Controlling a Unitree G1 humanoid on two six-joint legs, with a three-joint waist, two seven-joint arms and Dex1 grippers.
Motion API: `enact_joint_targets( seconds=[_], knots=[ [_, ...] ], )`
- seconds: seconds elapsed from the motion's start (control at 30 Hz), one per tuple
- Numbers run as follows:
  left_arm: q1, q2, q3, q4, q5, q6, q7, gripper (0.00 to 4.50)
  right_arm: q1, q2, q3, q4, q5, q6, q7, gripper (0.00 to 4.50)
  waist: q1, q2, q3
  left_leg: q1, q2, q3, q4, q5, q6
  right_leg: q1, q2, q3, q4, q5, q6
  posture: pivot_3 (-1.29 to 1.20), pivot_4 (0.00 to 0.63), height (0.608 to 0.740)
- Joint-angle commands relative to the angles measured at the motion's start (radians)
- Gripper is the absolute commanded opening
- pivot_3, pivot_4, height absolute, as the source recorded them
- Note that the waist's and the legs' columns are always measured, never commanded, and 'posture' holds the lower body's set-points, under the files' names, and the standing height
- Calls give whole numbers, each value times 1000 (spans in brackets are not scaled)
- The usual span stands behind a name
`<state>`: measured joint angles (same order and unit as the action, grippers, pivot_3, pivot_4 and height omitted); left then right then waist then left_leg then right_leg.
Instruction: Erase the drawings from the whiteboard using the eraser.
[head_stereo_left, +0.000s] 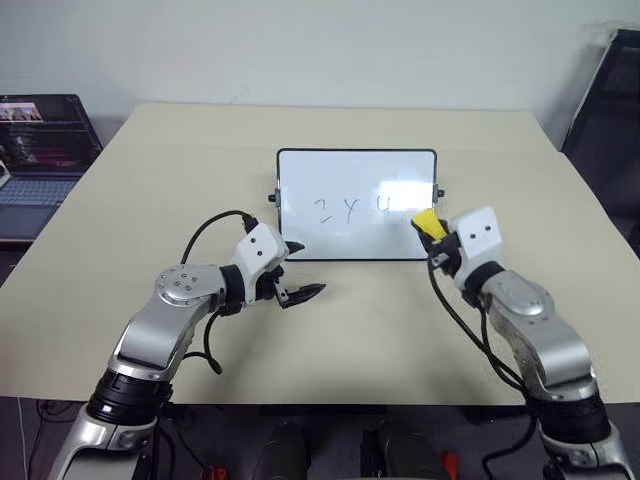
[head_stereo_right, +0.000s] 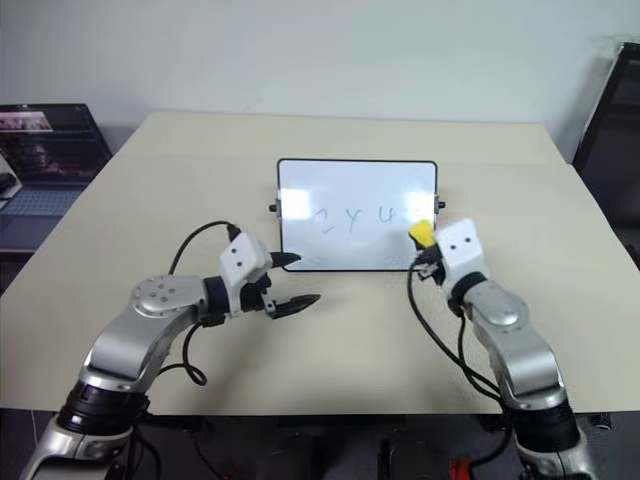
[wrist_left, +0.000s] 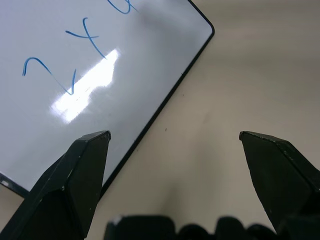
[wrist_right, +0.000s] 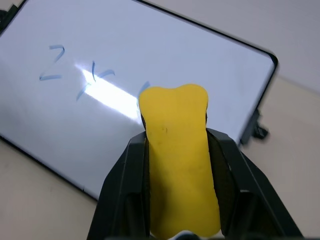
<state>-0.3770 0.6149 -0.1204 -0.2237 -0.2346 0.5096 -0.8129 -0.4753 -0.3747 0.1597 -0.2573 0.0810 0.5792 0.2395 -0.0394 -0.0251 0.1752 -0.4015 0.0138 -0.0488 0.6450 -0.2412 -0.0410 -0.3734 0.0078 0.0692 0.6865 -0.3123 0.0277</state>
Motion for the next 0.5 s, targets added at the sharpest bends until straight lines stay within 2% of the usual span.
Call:
enact_joint_targets(
  seconds=[0.03, 0.3, 0.5],
  knots=[
    [-44, -12, -2, -9, 14, 22, 29, 4500, -126, 38, 52, 130, -55, -60, 18, 1221, 1, 0, 0, 0, 0, -1, 0, 0, 0, 0, 0, 0, 1, 0, 0, 0, 150, 740],
    [-99, -26, -25, -3, 23, 47, 35, 4500, -342, 74, 115, 508, -169, -168, 50, 1218, 6, 0, 0, -1, 0, 0, 0, 0, 0, -1, -2, -1, 1, -1, -1, 0, 150, 740],
    [-93, -26, -22, -18, 18, 55, 41, 4500, -319, 56, 84, 573, -173, -130, 94, 1215, 6, 0, 0, 0, 0, -1, 0, 0, 0, -1, -2, -1, 2, -1, -1, 0, 150, 740]
  ],
)
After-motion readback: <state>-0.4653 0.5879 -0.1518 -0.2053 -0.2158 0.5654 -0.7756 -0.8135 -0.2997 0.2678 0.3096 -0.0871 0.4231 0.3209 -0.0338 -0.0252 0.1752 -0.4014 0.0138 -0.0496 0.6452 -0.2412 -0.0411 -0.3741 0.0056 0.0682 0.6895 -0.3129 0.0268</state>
